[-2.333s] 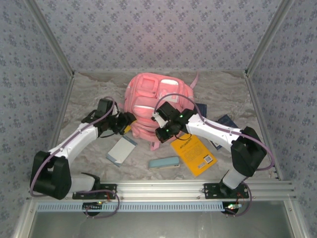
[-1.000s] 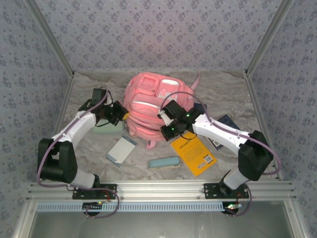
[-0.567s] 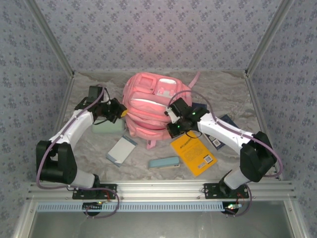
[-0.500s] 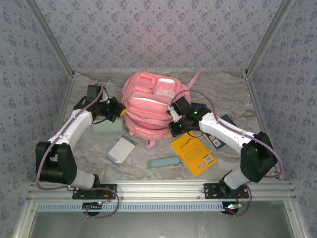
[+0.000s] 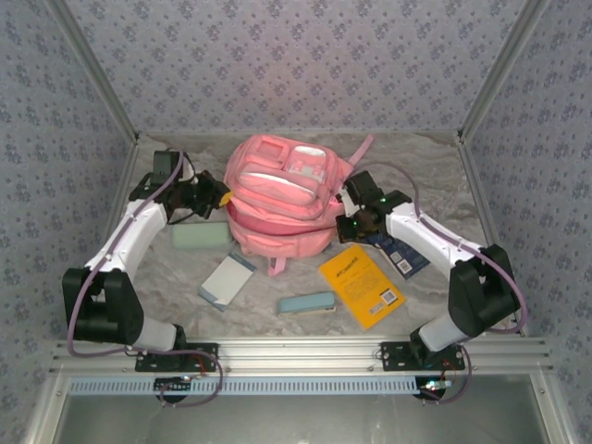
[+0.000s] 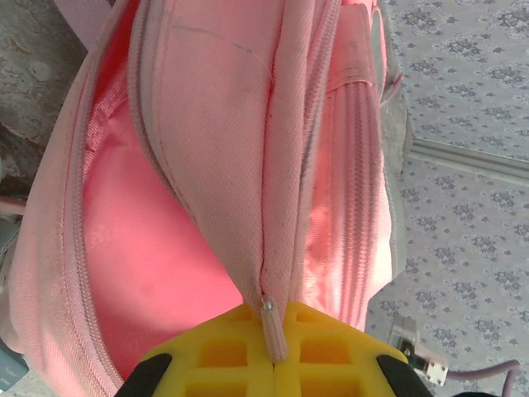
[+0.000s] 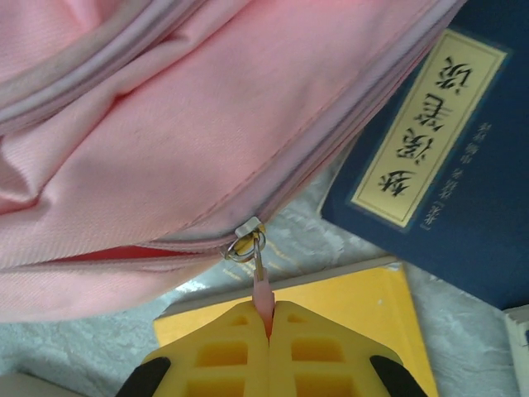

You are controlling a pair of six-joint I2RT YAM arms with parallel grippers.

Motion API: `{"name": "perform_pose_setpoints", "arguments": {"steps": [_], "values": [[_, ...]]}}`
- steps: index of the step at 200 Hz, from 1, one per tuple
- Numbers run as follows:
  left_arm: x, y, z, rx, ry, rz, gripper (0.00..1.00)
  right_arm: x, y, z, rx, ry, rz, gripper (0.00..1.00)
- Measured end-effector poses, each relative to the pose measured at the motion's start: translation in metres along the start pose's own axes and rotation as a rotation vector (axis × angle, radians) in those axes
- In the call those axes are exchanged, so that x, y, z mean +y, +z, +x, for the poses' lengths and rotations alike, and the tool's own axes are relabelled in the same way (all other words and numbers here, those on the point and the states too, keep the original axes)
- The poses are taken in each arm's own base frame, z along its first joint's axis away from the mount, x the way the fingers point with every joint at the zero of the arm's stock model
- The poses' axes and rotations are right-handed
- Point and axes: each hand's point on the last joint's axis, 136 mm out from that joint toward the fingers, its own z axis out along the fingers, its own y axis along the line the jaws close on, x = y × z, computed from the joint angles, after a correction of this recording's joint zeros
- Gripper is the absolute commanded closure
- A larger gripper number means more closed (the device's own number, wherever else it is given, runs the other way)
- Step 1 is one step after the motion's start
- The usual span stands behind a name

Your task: Pack the student bag

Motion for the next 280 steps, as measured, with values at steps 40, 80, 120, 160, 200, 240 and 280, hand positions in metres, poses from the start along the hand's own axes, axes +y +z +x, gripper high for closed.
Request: {"name": "perform_pose_setpoints", "arguments": {"steps": [40, 80, 120, 160, 200, 240, 280], "values": [[-0.004, -0.001, 0.002, 0.013, -0.004, 0.013, 1.0, -0.02, 0.017, -0.007, 0.018, 0.059, 0.019, 1.0], [-0.005, -0.001, 0.003, 0.02, -0.004, 0.017, 1.0, -0.038, 0.036, -0.019, 0.051, 0.114, 0.036, 1.0], [-0.006, -0.001, 0.002, 0.019, -0.003, 0.02, 1.0, -0.062, 0.046, -0.046, 0.042, 0.182, 0.061, 1.0], [-0.01, -0.002, 0.003, 0.027, 0.001, 0.032, 1.0, -0.081, 0.05, -0.072, 0.015, 0.237, 0.068, 1.0], [-0.017, 0.001, 0.002, 0.02, -0.004, 0.053, 1.0, -0.093, 0.051, -0.085, 0.003, 0.263, 0.119, 0.52], [-0.03, 0.012, 0.013, 0.031, 0.001, 0.075, 1.0, -0.112, 0.03, -0.08, -0.025, 0.316, 0.285, 0.42], [-0.036, 0.021, 0.016, 0.025, -0.036, 0.103, 1.0, -0.07, -0.042, -0.071, -0.223, 0.43, 0.176, 0.2]]}}
